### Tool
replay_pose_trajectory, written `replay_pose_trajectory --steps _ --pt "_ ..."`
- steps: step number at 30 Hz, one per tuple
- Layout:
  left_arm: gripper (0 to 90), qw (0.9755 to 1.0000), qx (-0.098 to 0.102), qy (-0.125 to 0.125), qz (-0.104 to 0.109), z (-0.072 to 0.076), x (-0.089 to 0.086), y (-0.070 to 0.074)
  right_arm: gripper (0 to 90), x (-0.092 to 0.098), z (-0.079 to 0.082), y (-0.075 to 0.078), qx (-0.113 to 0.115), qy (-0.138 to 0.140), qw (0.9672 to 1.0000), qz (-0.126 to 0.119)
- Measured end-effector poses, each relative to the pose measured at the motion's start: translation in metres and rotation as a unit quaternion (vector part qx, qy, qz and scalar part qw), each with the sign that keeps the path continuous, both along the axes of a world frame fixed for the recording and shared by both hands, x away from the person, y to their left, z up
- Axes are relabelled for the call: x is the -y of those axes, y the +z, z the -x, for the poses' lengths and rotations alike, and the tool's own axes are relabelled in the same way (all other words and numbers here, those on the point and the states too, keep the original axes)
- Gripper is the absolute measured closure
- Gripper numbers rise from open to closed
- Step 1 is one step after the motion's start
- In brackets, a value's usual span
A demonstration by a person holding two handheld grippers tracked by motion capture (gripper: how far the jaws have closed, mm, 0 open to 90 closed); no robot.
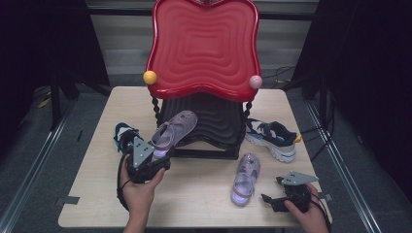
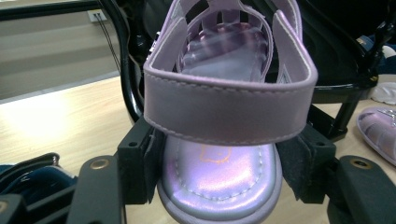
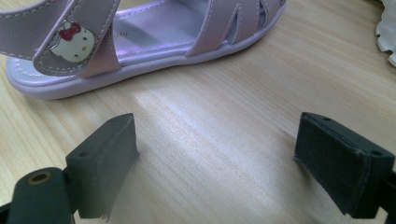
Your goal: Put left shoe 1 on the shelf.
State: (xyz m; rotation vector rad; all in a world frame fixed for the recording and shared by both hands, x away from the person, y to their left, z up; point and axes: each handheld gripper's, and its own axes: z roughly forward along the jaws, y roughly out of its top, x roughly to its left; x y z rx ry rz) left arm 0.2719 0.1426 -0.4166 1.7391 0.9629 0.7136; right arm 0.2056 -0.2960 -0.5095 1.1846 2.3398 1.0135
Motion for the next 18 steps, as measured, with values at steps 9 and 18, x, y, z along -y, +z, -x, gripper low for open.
replay_pose_trajectory --steps 9,18 --pt "36.9 0.9996 0.011 0.024 0.009 -0.006 0.013 -0.002 12.2 0.0 0.0 0.0 0.0 0.0 1.0 0.0" --pt "36.9 0.9986 0.024 0.044 0.015 -0.01 0.027 -0.003 12.2 0.0 0.0 0.0 -0.001 0.0 1.0 0.0"
